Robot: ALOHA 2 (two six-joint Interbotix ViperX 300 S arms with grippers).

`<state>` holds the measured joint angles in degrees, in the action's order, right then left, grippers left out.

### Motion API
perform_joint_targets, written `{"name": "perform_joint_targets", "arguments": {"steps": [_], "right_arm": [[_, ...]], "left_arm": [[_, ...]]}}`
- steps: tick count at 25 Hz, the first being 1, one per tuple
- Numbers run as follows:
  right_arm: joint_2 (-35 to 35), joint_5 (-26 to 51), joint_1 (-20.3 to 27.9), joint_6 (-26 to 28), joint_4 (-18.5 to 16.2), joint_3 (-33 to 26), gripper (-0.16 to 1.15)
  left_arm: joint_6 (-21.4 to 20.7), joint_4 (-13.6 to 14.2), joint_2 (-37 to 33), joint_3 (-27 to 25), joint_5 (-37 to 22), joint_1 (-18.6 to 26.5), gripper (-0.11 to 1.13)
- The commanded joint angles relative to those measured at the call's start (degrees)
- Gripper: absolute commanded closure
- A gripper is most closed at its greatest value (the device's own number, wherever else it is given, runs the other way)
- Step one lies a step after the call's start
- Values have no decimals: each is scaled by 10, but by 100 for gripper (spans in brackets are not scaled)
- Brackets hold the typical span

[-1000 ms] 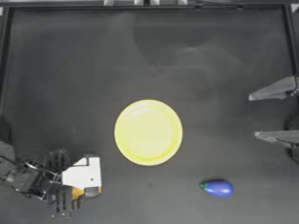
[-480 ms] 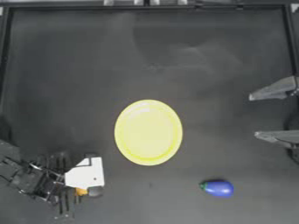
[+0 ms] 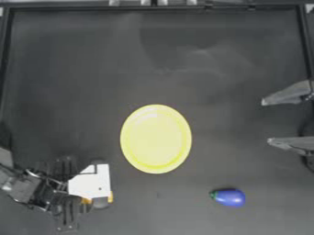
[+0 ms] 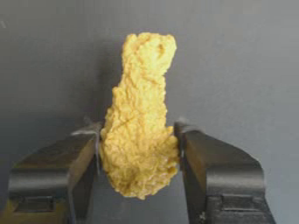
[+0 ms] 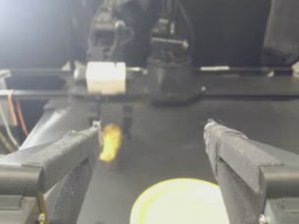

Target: Put brown chicken wing on plate

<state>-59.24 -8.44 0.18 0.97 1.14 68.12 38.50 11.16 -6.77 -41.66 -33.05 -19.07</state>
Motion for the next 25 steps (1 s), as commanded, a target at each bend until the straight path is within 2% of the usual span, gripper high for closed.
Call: {"name": "perform_joint_targets", "arguments": {"steps": [1,5,11,17,22,25], "right_arm": [[3,-5,0,1,2,-3,-1],[3,-12,0,2,2,3,-1],[3,-14,0,1,2,4,-1],[3,-15,0,2,2,4,-1],[3,-15,0,2,2,5,-1],[3,-14,0,4,5,6,-1]], "left_arm": [[-2,21,-71,17,0,36,86],[-20,34,-98,18,-1,89,87],[-118,29,-100,50,-1,150,94],[-191,23,-49,95,7,196,95],[-234,6,-2,116,67,221,95],[-255,-9,23,123,83,234,95]]}}
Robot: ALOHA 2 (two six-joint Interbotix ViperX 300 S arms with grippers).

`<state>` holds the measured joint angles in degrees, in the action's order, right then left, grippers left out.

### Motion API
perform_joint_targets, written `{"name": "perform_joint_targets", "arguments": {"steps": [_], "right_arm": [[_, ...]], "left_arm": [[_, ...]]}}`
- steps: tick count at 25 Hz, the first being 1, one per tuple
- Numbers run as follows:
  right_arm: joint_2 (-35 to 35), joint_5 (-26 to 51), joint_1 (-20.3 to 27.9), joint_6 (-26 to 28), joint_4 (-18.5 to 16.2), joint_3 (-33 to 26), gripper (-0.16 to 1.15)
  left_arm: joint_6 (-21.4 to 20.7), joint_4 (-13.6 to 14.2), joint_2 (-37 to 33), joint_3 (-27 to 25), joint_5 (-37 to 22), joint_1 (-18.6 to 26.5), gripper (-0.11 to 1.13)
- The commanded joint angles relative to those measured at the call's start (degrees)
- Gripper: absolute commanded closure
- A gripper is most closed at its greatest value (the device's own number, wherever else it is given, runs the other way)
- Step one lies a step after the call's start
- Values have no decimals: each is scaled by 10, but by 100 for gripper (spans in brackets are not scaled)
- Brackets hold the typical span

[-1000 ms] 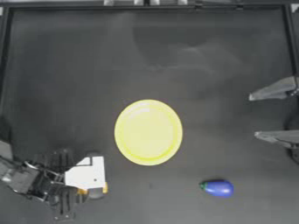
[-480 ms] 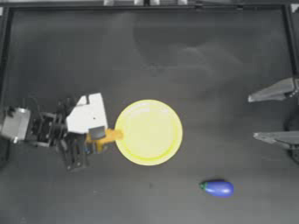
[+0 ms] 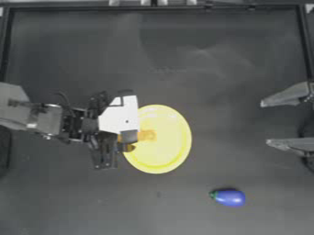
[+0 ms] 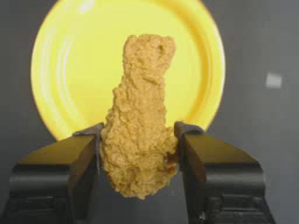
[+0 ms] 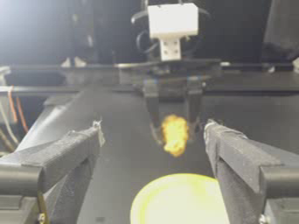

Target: Put brown chicken wing on plate

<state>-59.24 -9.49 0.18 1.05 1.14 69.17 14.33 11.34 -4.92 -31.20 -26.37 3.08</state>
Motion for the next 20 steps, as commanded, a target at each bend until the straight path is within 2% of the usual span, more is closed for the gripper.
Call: {"name": "perform_joint_targets", "arguments": {"steps": [1,9,20], "right_arm": [[3,-4,0,3,7,-4,-1],[3,-16,0,3,9,4,-1],[2,-16,0,3,8,7,-1]], "left_arm": [[-20,-15,12,20,23,15,95],[-57,-32,73,40,58,30,95],[-62,-32,145,78,59,27,94]]}}
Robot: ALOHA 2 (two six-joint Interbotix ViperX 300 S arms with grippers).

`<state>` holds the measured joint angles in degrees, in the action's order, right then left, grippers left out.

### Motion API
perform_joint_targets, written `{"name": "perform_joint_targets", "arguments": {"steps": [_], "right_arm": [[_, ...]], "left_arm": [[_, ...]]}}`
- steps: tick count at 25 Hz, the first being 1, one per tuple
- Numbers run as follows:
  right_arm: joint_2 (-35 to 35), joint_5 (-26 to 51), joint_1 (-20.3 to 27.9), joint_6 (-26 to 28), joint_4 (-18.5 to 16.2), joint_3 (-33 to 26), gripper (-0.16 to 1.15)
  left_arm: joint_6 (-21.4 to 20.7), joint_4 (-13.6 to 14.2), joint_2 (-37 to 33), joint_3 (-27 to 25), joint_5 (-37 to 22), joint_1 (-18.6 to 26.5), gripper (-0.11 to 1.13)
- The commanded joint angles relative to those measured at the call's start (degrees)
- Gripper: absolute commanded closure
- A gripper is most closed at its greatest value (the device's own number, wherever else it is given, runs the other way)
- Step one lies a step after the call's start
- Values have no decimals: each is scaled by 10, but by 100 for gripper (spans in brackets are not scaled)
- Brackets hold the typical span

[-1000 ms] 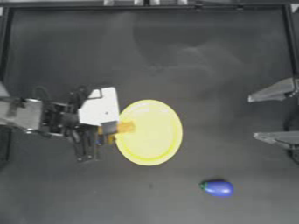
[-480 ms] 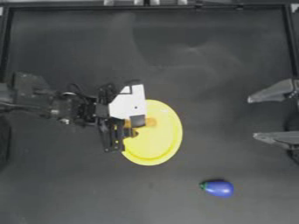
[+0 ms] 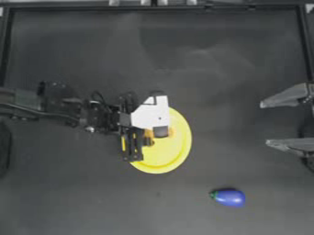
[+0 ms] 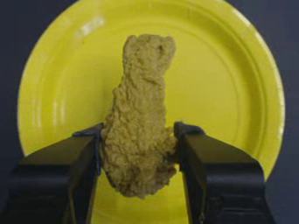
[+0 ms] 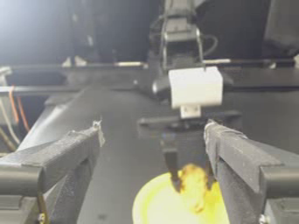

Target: Put brown chicken wing on plate

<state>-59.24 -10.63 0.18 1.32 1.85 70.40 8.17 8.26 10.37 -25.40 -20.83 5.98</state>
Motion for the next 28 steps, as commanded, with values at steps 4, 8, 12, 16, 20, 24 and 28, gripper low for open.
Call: {"name": "perform_joint_targets", "arguments": {"steps": [4,8,12,16,20,24,28], "right_arm": [[-4,-4,0,0,2,-3,-1],[-12,-4,0,0,2,2,-1],[-13,-4,0,0,2,3,-1],[-14,-4,0,0,1,4,-1],[-14,-4,0,0,1,4,-1],[-14,-4,0,0,1,4,-1],[-14,-4,0,0,2,4,-1]], "left_arm": [[-2,-2,1,25,4,-5,93],[-4,-1,10,30,-4,-16,83],[-12,-9,16,41,-25,-19,48],[-15,-32,16,50,-40,-16,2],[-15,-34,11,51,-41,-16,1],[-22,-34,6,51,-47,-15,1],[-37,-33,-17,51,-59,-10,0]]}}
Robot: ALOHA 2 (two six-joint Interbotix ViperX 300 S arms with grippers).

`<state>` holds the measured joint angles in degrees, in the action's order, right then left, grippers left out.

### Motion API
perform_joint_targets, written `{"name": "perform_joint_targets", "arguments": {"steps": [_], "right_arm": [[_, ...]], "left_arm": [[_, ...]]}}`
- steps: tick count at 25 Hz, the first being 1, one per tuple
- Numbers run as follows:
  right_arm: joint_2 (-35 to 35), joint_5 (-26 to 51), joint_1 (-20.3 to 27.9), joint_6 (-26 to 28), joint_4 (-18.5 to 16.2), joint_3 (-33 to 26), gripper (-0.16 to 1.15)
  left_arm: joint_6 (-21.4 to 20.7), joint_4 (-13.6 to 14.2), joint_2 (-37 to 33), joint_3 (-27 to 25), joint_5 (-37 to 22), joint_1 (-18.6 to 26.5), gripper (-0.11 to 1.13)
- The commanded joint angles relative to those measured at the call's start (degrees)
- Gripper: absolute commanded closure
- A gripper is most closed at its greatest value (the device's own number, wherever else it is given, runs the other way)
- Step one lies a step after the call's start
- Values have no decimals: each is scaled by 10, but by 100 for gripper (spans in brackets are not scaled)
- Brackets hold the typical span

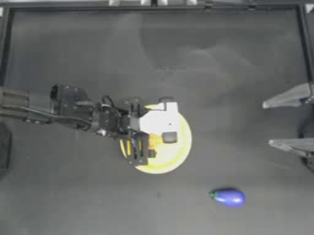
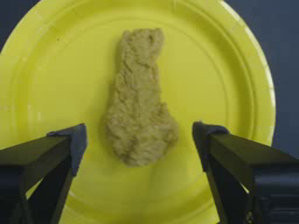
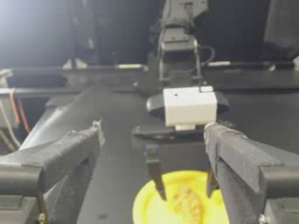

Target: Put brown chicken wing on plate

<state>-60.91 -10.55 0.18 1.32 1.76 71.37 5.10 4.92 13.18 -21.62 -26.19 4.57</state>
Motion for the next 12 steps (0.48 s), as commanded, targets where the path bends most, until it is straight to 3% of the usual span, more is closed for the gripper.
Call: {"name": "perform_joint_targets", "arguments": {"steps": [1,7,12], "right_arm": [[3,-4,0,0,3,-6,-1],[3,-4,0,-1,3,-6,-1],[-1,-1,0,-1,3,-7,-1]], "left_arm": [[-10,0,-53,12,-8,7,0],[-47,1,-118,-4,-32,17,1],[-54,1,-184,-33,-33,18,2]]}}
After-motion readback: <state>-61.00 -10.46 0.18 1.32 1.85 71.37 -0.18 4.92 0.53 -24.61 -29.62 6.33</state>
